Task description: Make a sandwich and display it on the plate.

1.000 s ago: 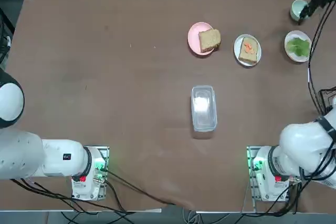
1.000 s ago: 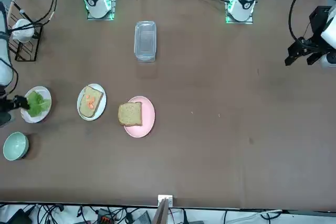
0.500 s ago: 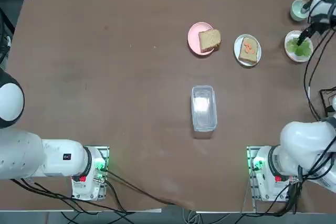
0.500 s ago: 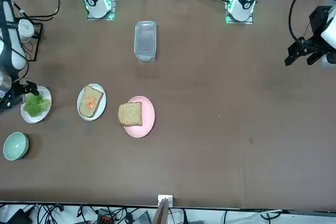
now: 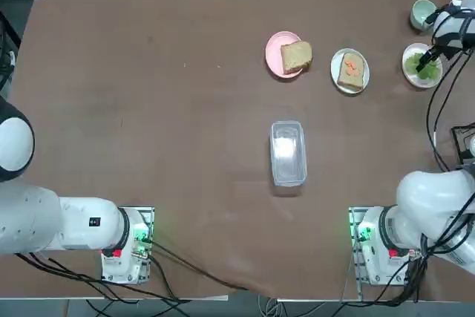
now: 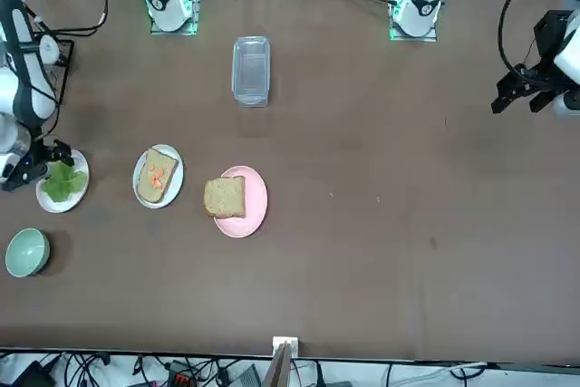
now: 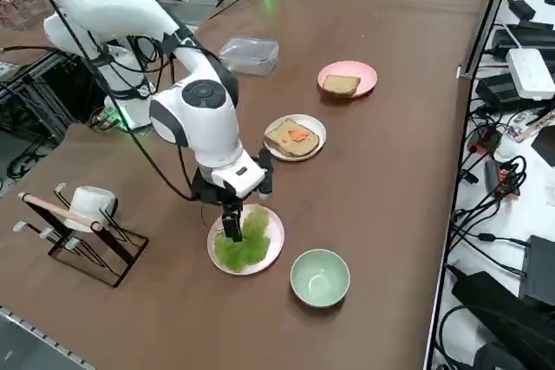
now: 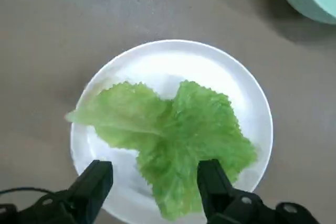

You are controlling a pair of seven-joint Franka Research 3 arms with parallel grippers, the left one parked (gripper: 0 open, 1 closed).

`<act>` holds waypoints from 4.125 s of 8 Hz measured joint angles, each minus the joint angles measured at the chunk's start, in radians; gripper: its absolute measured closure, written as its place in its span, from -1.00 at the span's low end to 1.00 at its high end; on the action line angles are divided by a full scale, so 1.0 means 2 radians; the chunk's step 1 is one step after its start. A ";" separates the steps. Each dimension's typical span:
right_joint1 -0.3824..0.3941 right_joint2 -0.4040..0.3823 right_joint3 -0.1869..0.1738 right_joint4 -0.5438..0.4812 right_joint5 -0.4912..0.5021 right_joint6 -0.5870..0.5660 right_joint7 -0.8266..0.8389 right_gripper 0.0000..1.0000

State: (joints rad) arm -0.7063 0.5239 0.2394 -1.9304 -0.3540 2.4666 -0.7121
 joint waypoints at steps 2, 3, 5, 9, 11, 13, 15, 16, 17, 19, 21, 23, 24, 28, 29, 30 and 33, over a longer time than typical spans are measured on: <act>-0.010 0.014 -0.003 0.000 -0.027 0.021 0.000 -0.90; -0.015 0.021 -0.003 0.000 -0.033 0.029 0.000 -0.89; -0.019 0.030 -0.003 0.000 -0.049 0.037 -0.001 -0.49; -0.019 0.015 -0.003 0.005 -0.057 0.033 -0.001 0.75; -0.019 -0.018 0.006 0.013 -0.058 -0.003 -0.001 0.83; -0.017 -0.057 0.035 0.024 -0.056 -0.052 0.000 0.83; -0.016 -0.083 0.072 0.052 -0.016 -0.118 0.003 0.83; -0.016 -0.091 0.091 0.071 0.005 -0.151 0.003 0.89; -0.016 -0.093 0.116 0.083 0.014 -0.171 0.003 0.89; -0.012 -0.088 0.168 0.085 0.016 -0.184 -0.001 0.89; -0.006 -0.065 0.209 0.082 0.016 -0.184 -0.021 0.89; -0.005 -0.048 0.236 0.082 0.017 -0.184 -0.082 0.90; -0.004 -0.041 0.247 0.078 0.017 -0.184 -0.102 0.90; -0.007 -0.034 0.274 0.014 0.017 -0.123 -0.141 0.90; -0.016 -0.033 0.274 -0.007 0.017 -0.091 -0.167 0.90; -0.031 -0.031 0.274 -0.026 0.017 -0.056 -0.191 0.90; -0.055 -0.026 0.274 -0.064 0.017 -0.005 -0.223 0.90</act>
State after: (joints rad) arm -0.8157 0.4728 0.7872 -2.0583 -0.3208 2.4572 -1.1574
